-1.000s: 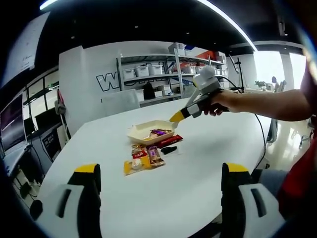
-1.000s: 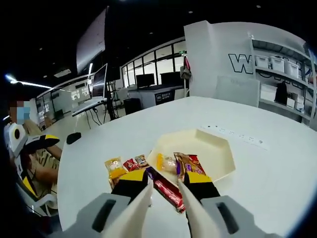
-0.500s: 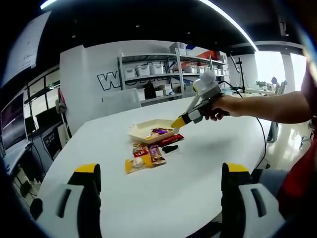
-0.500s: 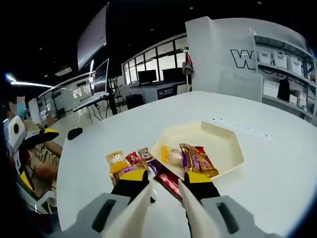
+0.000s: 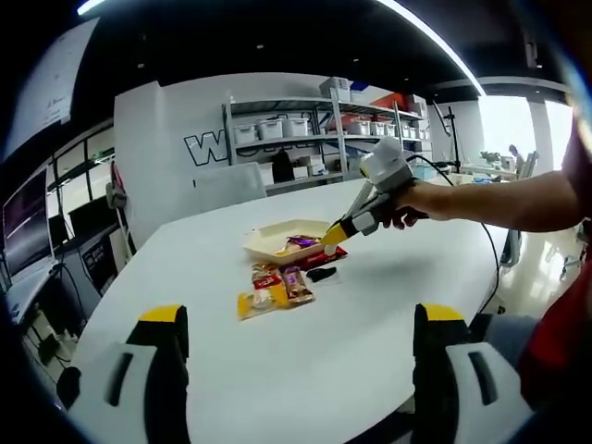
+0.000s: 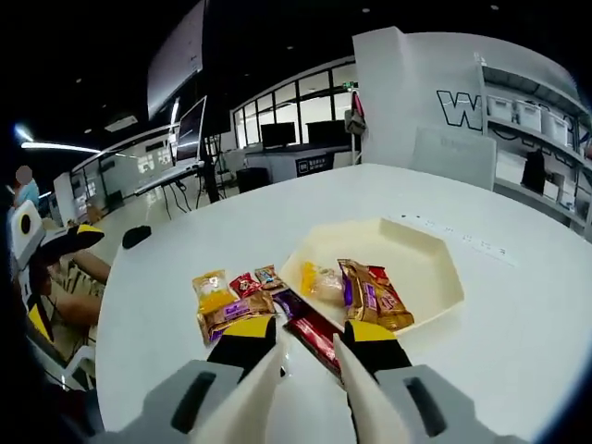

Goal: Place the target food into the container with the food tongs after gripping and lifting it, then release it inside without dropping or visibly crushing the food.

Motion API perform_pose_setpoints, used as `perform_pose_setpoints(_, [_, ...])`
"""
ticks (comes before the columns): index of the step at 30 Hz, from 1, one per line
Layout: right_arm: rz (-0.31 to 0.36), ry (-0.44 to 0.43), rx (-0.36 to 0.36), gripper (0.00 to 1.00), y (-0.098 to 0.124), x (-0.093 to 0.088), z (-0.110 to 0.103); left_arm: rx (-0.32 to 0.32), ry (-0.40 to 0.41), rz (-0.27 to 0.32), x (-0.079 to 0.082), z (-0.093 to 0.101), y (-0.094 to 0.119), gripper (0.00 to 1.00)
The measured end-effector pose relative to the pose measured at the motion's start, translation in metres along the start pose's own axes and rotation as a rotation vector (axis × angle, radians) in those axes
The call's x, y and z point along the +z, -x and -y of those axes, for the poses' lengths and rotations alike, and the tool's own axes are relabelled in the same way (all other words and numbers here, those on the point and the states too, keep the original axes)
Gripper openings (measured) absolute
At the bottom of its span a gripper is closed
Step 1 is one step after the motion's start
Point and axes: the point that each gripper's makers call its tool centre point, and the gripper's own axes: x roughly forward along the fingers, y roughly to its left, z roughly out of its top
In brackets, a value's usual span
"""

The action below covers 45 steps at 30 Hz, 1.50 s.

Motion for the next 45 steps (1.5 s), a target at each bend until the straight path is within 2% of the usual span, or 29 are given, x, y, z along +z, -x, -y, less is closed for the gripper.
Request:
perform_pose_setpoints(8, [-0.037,0.002,0.005,0.24,-0.008,-0.012,0.0,0.008,0.003,0.002,0.0,-0.004,0.0,0.99])
perform_pose_setpoints(11, [-0.027,0.0,0.004,0.24,-0.007,-0.011,0.0,0.012,0.006,0.0,0.0,-0.005,0.0,0.99])
perform_pose_setpoints(18, [-0.048,-0.094,-0.01,0.22,0.0,-0.014,0.001,0.005,0.002,0.002,0.001,-0.003,0.0,0.99])
perform_pose_setpoints(26, [-0.066,-0.132,-0.015,0.22,0.013,-0.022,-0.005,-0.012,-0.01,0.003,0.004,0.003,-0.002,0.99])
perform_pose_setpoints(35, [-0.105,-0.103,-0.003,0.22,0.024,-0.029,-0.014,-0.022,-0.021,0.013,0.008,0.008,-0.001,0.99])
perform_pose_setpoints(41, [-0.057,-0.083,-0.04,0.24,0.025,-0.018,0.001,-0.022,-0.021,0.017,0.01,0.006,0.0,0.99])
perform_pose_setpoints(45, [-0.068,-0.012,-0.068,0.25,0.017,-0.021,0.007,-0.018,-0.022,0.018,0.01,0.004,0.001,0.99])
